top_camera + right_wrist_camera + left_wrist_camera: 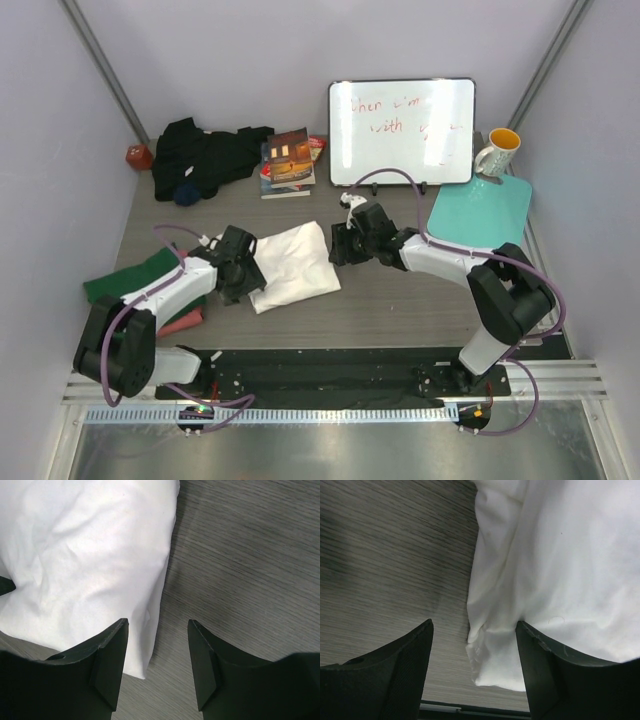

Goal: Fold and stack the t-shirts

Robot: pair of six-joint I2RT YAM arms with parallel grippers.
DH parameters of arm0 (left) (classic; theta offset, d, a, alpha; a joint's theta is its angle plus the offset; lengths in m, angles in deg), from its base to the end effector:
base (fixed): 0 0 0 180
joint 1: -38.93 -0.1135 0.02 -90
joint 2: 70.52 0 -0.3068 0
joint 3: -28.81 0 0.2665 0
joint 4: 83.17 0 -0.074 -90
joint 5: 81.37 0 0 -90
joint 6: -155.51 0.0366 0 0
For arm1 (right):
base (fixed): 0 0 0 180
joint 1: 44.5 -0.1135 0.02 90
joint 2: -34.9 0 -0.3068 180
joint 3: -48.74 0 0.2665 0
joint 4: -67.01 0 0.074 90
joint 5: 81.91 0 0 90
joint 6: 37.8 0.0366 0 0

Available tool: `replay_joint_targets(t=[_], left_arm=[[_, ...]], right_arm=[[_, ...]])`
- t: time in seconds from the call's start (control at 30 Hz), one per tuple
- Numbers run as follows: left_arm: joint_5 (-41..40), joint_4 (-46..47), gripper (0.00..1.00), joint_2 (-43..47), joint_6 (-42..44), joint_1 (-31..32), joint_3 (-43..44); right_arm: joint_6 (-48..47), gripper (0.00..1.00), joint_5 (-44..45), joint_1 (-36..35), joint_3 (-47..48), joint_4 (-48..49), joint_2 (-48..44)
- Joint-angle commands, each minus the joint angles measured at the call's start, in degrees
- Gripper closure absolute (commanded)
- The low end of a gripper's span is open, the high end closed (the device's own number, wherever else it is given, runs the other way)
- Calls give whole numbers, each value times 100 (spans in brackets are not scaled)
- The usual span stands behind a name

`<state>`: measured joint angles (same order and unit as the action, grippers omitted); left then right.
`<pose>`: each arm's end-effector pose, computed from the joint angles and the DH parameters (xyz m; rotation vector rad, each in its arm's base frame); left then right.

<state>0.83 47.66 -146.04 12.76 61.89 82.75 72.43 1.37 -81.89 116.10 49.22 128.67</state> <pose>0.2114 -0.0842 0.2084 -0.7485 2.6884 -0.1402 0.2818 0.2208 0.2242 -0.4210 2.3877 0.6181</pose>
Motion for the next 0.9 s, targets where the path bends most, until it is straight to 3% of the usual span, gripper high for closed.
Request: replay_joint_targets(t=[0.0,0.27,0.5,0.87], left_arm=[[-29,540,32,-15,-174,-134,-234],[50,830,31,380,-192,-371,-542],[128,549,32,1013,124,-748,-445],[1472,1629,28,707,309,-1197,-1007]], right_arm=[[-1,43,-93,-6,-91,258,-96],[-19,45,-101,-6,-109,232,-185],[-36,46,48,-6,-135,205,-325],[-116,46,118,-6,269,-23,-193]])
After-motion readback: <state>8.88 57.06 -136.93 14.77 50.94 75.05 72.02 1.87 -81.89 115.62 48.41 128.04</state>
